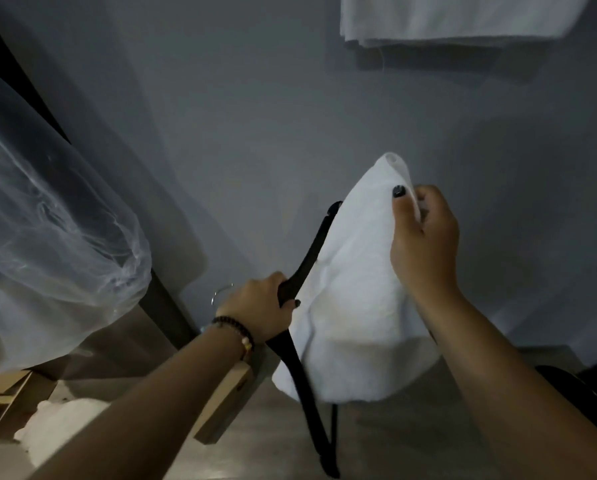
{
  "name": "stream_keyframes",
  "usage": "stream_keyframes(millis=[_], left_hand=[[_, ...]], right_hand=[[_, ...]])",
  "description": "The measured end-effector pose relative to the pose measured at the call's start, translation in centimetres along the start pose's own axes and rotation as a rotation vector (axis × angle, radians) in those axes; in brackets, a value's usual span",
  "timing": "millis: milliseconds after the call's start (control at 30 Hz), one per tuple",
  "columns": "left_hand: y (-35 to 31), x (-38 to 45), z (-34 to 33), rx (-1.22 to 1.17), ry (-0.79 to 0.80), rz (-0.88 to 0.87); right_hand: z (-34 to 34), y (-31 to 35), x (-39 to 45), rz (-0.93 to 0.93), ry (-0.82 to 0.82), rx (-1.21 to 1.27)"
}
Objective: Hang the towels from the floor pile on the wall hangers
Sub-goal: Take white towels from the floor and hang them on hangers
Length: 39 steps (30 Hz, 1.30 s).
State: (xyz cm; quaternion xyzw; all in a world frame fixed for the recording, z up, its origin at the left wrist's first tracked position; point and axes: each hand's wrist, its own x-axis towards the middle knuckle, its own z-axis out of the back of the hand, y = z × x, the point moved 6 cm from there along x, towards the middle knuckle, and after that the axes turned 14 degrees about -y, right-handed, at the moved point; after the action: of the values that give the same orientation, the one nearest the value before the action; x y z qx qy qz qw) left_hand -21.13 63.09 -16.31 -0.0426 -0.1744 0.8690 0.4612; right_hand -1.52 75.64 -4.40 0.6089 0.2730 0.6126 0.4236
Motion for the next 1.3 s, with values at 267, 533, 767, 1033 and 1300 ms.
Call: stream_keyframes(millis=[267,533,767,1033,1300], left_hand=[[-4.0,6.0,7.7,0.518,-0.090,-0.239],[-11.6,7.7,13.4,0.873,-0.187,-0.574],[-15.4,5.2,14.8,1.007,-0.278,-0.831],[-14.7,3.7,16.4,1.001,-0.279,-0.828],[-11.0,3.9,16.6,0.817,-0.208,-0.668]], right_hand=[[5.4,-5.2,0.5,-0.234,-0.246,0.031],[7.8,-17.7,-7.5,-0.774,-0.090,-0.169],[6.4,-11.7,-4.4,-0.330,0.153,-0.277],[0.5,-5.9,-1.1,-0.240,0.363,-0.140],[1.6,-2.5,0.1,-0.160,0.221,0.094]])
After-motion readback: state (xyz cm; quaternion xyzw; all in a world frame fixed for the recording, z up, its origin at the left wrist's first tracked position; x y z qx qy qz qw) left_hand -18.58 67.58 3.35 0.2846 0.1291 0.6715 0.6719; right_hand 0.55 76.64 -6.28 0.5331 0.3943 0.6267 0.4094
